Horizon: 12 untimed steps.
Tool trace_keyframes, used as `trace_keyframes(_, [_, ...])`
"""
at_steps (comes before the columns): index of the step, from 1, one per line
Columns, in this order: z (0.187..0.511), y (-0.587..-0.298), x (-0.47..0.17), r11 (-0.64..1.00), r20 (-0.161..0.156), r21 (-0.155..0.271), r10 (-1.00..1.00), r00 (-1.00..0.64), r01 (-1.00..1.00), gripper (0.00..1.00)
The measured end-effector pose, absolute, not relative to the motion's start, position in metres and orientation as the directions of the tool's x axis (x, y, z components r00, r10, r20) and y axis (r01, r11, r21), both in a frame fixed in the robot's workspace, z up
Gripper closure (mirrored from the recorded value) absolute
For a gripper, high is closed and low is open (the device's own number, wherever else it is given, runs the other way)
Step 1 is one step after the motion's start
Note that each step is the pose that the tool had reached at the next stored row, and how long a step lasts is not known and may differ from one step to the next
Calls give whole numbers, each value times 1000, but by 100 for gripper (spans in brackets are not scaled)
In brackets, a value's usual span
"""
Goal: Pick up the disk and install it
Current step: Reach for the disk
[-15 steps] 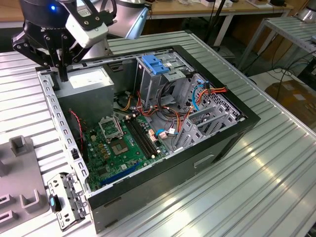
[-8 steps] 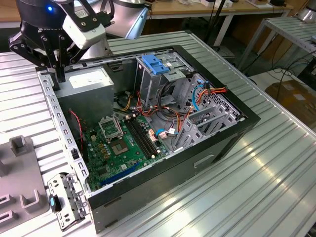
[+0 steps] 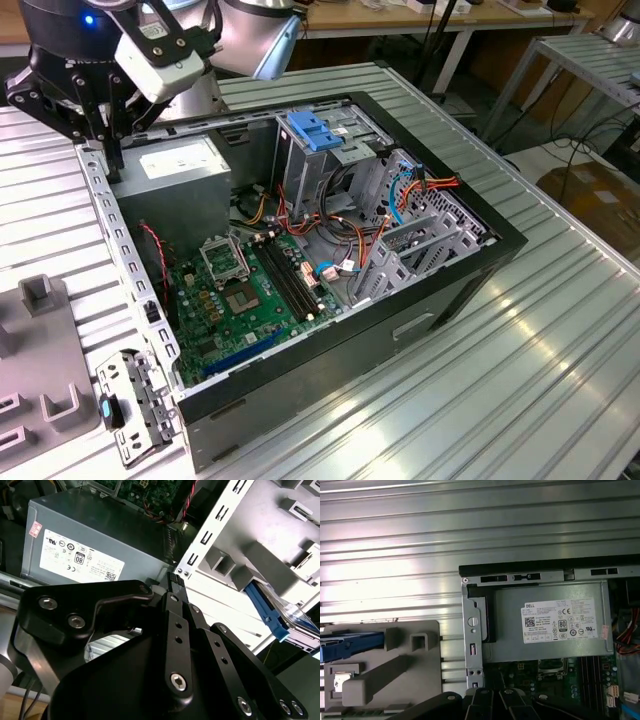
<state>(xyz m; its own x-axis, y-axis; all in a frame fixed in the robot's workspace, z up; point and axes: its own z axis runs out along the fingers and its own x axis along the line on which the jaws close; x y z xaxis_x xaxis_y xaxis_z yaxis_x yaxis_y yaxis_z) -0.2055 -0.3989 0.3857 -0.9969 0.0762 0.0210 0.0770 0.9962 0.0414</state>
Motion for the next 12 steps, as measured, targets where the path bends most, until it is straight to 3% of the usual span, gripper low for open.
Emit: trace_keyframes(12, [384, -399, -221, 996, 26, 41, 76, -997, 77, 89])
